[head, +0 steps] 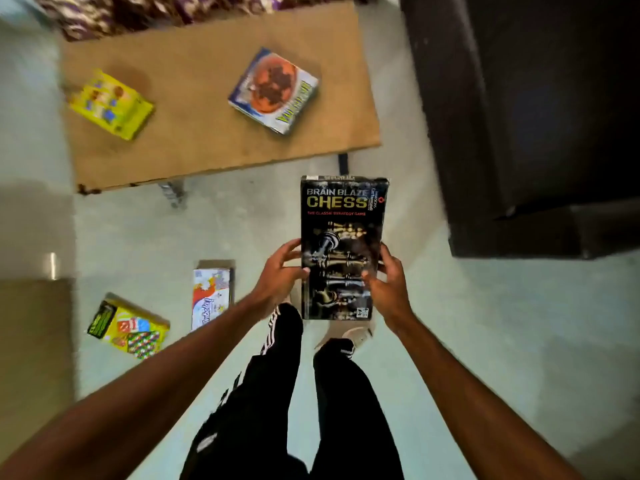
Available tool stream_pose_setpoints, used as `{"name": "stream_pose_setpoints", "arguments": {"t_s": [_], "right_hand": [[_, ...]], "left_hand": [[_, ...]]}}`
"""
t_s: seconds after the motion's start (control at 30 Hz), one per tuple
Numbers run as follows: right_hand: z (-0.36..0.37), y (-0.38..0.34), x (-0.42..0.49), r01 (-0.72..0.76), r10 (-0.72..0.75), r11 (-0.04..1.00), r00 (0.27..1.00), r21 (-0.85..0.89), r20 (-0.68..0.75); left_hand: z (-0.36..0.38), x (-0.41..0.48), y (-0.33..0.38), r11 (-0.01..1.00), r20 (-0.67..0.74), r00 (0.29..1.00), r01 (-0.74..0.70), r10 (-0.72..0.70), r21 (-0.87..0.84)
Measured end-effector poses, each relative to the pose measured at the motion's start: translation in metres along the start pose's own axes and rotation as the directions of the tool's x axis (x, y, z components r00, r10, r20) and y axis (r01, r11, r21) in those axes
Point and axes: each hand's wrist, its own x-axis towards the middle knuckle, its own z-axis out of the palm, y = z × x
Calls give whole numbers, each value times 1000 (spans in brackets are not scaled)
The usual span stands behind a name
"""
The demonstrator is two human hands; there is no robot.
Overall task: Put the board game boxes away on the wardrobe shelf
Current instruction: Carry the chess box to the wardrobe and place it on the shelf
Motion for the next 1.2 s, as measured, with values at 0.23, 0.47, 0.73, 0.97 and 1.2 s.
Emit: {"name": "stream_pose_setpoints", "arguments": {"t_s": [0.23,0.47,0.73,0.97,1.2], "right_hand": [[80,-134,-65,219,-175,953,961,-207,213],[211,-236,-71,455,-308,857,829,-243,466],[377,-345,-30,698,-318,666,585,-263,746],[519,-433,-19,789,-250,571,431,-227,867],[677,-489,-26,839,-186,510,323,-189,928]], "left_hand": [[-119,-104,27,958,-209,976,-114,58,-264],[-246,-128,43,847,-498,866,-297,44,-441],[-375,-124,60,724,-733,673,-456,-101,-518],[-486,-111,76,644,-814,541,-550,-210,-532],[-614,-103,71,549,-829,466,-625,-308,-555]]}}
